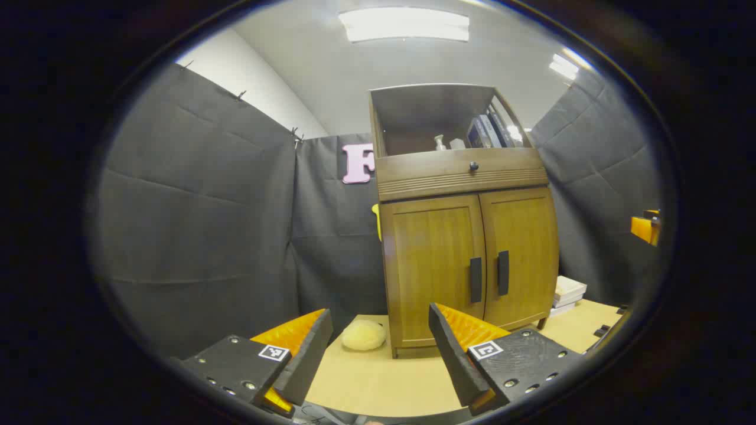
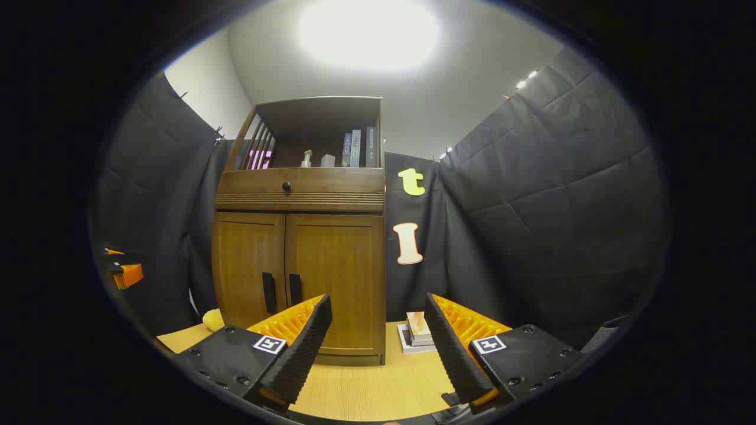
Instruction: Open the right door of the double-door shoe cabinet with the right hand, and open the left door with the left hand.
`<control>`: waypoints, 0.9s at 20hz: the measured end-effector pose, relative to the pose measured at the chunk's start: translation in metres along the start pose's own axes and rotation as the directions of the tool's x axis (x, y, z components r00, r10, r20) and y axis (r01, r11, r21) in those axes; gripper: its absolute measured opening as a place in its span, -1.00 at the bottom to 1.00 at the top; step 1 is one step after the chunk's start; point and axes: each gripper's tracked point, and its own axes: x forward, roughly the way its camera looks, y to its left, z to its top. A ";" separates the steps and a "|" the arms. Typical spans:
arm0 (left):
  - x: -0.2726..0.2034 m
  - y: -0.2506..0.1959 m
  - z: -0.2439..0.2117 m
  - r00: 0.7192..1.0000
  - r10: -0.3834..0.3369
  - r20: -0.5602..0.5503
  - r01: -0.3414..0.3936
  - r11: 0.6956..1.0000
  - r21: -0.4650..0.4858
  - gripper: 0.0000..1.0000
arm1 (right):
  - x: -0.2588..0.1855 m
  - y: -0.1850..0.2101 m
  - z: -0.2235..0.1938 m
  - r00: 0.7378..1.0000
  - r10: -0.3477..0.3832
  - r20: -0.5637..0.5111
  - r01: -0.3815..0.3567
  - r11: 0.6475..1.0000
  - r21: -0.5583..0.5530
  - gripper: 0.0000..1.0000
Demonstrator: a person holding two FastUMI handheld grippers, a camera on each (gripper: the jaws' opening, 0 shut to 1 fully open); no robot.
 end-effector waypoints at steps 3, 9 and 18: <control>0.001 0.000 0.000 1.000 -0.002 0.006 0.002 1.000 0.000 0.90 | 0.001 0.002 0.000 1.000 0.003 0.001 -0.003 1.000 0.004 0.96; 0.002 0.002 0.001 1.000 -0.005 0.008 0.005 1.000 -0.001 0.90 | 0.004 0.001 -0.001 1.000 0.002 0.000 -0.002 1.000 0.002 0.96; 0.005 0.003 0.000 1.000 -0.004 0.009 0.004 1.000 0.006 0.87 | 0.016 0.005 -0.005 1.000 0.021 -0.013 -0.021 1.000 0.004 0.96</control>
